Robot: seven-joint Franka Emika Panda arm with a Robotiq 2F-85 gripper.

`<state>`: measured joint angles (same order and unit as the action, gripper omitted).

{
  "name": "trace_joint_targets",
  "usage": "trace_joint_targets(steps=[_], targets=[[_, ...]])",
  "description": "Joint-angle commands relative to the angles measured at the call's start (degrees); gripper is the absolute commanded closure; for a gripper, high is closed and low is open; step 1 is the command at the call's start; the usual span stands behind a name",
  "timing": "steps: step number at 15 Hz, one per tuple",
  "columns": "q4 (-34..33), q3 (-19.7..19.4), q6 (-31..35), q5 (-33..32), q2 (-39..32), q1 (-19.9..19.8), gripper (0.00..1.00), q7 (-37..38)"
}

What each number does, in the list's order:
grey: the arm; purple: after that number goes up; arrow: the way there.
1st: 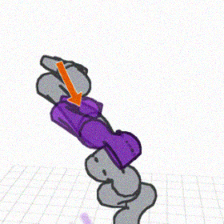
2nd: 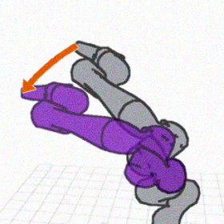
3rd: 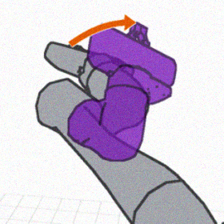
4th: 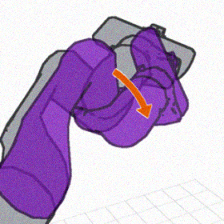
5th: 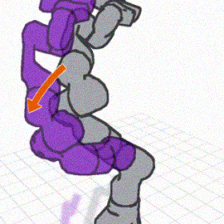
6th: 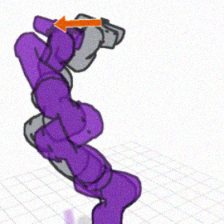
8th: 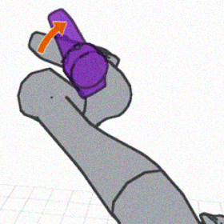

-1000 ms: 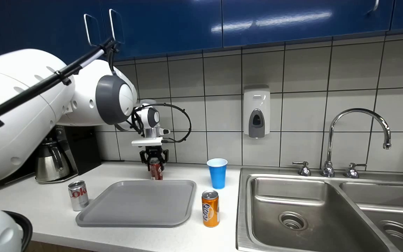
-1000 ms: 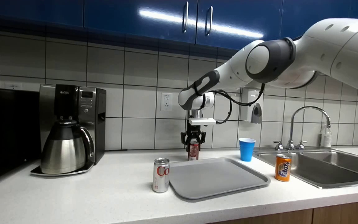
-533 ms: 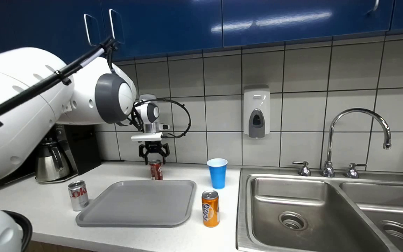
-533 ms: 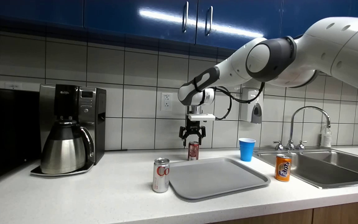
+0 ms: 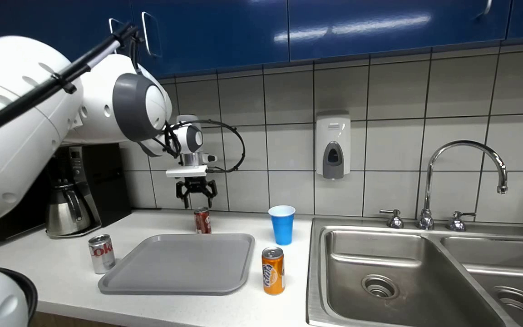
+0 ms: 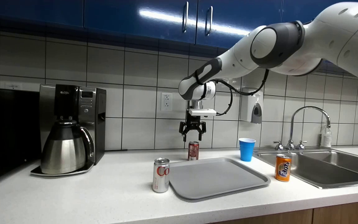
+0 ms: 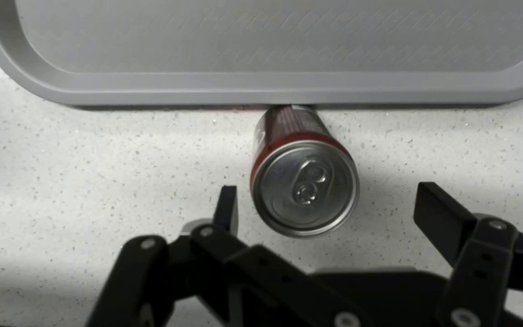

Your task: Move the orange can to the right the gray can to the left and the red can forward from the tray

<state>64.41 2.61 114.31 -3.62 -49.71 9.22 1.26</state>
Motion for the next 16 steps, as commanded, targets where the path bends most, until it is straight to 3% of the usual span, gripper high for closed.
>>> trace_joint_targets(steps=[1,16], targets=[[12.8,0.5,3.9,-0.1,9.1,-0.6,0.0,-1.3],[51.5,1.3,16.7,1.1,33.5,-3.2,0.0,-5.5]])
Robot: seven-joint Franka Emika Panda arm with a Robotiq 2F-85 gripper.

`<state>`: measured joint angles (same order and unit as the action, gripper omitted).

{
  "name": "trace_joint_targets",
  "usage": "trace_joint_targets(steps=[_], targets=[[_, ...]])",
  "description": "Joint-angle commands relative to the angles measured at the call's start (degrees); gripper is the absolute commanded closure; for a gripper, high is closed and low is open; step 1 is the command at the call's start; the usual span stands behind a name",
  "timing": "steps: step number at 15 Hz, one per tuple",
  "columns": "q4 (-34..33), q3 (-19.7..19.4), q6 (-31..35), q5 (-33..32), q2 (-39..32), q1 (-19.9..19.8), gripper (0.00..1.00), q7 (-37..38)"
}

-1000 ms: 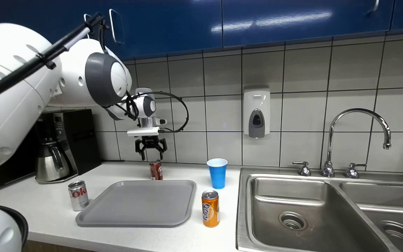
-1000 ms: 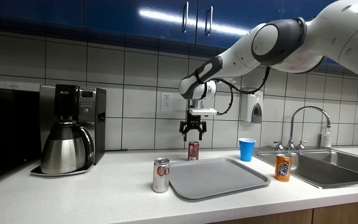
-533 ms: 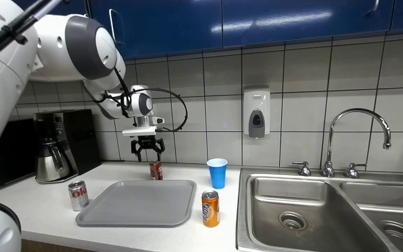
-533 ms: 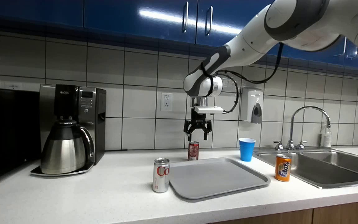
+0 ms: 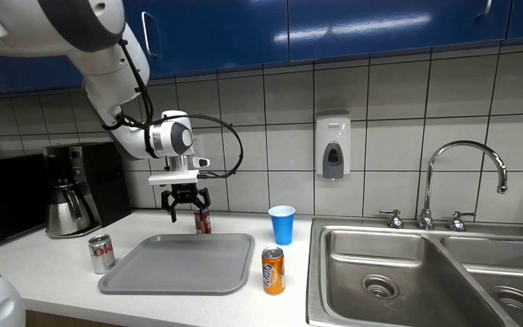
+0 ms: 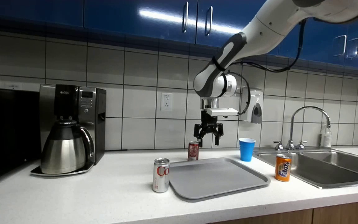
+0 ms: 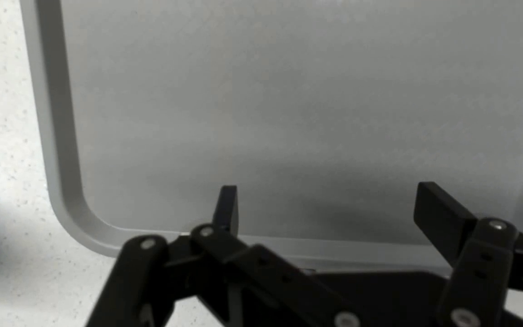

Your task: Move the orange can to the right the gray can to the left and the red can forward from the tray

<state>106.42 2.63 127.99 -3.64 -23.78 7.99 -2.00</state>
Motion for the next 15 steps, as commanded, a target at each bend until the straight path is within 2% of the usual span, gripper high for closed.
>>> trace_joint_targets(steps=[1,5,6,9,15], targets=[[11.5,1.2,3.5,1.1,9.2,-2.0,0.0,-2.3],[16.9,1.7,1.1,4.5,13.5,-3.3,0.0,-6.1],[12.5,0.9,1.7,1.9,9.5,-2.0,0.0,-2.5],[15.3,1.1,1.7,3.1,11.5,-2.5,0.0,-4.0],[15.6,1.2,1.7,3.1,11.7,-2.5,0.0,-4.0]])
